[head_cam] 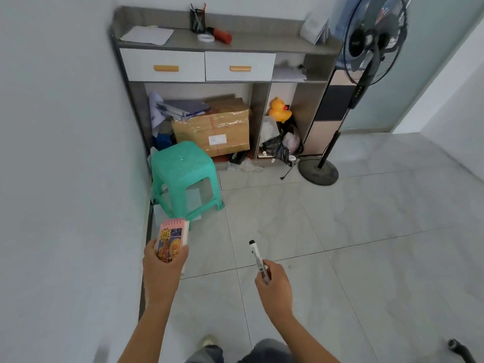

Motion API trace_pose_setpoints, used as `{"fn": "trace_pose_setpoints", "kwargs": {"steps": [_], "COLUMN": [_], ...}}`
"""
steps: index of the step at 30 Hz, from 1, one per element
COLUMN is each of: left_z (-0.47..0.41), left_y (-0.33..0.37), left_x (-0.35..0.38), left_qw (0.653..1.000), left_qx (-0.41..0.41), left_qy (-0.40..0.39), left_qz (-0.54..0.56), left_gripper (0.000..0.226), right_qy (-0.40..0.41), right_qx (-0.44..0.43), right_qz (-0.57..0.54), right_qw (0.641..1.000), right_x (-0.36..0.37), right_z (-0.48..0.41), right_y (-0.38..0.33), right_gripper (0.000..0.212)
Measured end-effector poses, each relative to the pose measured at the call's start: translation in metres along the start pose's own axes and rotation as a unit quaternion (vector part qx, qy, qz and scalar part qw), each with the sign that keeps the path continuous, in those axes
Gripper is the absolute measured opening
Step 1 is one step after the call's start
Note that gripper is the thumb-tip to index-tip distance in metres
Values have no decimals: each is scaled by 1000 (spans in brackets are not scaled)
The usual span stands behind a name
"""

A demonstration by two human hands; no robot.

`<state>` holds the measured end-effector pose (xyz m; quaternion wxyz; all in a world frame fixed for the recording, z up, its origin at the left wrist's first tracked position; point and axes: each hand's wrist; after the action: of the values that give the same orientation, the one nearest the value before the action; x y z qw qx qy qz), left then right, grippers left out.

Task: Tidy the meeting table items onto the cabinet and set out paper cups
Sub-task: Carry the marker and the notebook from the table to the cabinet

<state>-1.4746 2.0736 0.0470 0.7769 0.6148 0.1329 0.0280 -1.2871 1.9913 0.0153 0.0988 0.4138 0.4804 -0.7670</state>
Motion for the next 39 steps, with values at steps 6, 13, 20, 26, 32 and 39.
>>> {"fn": "trace_pose_setpoints", "kwargs": {"steps": [6,13,20,26,32,39], "left_z": [-48,-140,-232,-281,-362,-501], "left_y": [-10,27,56,72,90,129], "left_x": [36,91,178,252,287,356], "left_qw": [996,999,998,998,992,994], "left_qx": [-67,-41,-45,-60,-89,-78], "left_qy": [-50,-22,37,7,73,49], "left_qz": [-10,12,3,-23,-45,-58], "left_gripper": [73,66,61,68,65,69], "right_qy": [-1,-2,30,-13,-30,-26], "right_qx": [63,56,-32,-15,0,0], "right_qz": [37,32,7,19,21,36], "right_qw": [997,998,999,1000,999,999], "right_x": [7,12,-11,-19,-14,-13], "right_z": [-47,-163,-336,-422,-508,-625], "right_y": [-2,-25,-71,-82,-94,-141], "right_gripper": [27,24,17,21,21,25]}}
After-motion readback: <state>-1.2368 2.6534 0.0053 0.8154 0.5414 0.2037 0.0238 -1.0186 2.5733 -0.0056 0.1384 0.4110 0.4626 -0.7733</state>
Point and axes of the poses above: each hand's wrist, its own z-axis away from the middle knuckle, its own x-axis out of the palm, y = z × x, and after that the axes turned 7 degrees about z, right-handed
